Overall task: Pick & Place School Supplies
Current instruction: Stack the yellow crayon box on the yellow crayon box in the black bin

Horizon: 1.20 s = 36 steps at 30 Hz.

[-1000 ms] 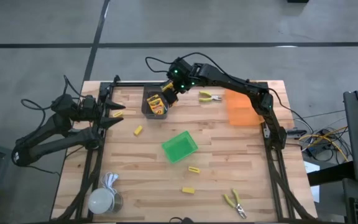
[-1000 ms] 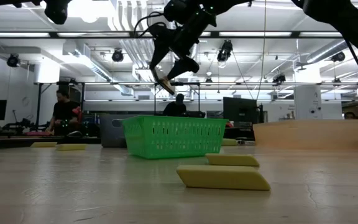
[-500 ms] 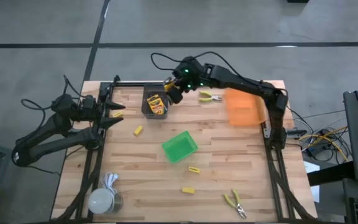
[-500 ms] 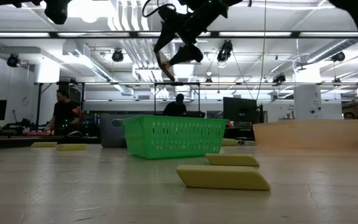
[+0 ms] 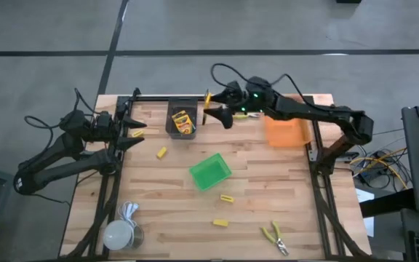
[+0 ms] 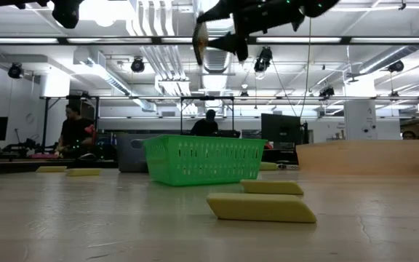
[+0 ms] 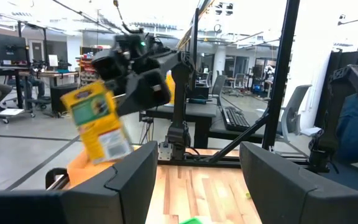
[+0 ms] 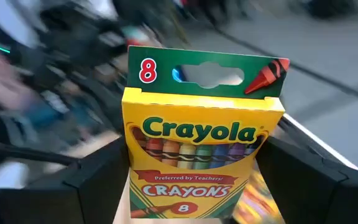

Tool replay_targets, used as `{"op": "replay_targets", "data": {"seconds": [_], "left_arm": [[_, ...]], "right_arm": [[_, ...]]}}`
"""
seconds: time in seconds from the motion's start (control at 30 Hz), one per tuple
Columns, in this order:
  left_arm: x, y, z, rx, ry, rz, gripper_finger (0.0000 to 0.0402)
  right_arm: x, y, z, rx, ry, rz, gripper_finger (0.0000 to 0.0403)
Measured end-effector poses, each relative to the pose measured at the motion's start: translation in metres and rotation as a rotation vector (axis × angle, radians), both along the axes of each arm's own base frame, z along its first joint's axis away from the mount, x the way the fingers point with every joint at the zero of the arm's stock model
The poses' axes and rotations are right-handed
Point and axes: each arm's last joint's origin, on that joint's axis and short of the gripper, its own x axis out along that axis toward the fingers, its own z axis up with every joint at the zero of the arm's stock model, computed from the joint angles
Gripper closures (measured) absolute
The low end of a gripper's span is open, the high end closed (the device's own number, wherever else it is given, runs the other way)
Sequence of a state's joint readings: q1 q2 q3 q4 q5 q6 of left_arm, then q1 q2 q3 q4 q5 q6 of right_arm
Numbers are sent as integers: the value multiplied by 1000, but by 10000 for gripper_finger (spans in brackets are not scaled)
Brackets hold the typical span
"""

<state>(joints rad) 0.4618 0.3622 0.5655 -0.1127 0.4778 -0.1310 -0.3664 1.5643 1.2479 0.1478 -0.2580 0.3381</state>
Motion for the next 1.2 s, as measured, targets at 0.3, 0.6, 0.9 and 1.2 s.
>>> {"op": "replay_targets", "data": {"seconds": [0.3,0.6,0.9,1.2], "left_arm": [[0,0,0,0,0,0,168],[0,0,0,0,0,0,168],[0,0,0,0,0,0,168],[0,0,0,0,0,0,168]], "right_arm": [[-16,7,-27,49,-310,61,76],[-20,10,-31,-31,-533,85,76],[-16,10,-40,-65,-664,128,76],[-8,10,-58,-22,-735,208,76]]}}
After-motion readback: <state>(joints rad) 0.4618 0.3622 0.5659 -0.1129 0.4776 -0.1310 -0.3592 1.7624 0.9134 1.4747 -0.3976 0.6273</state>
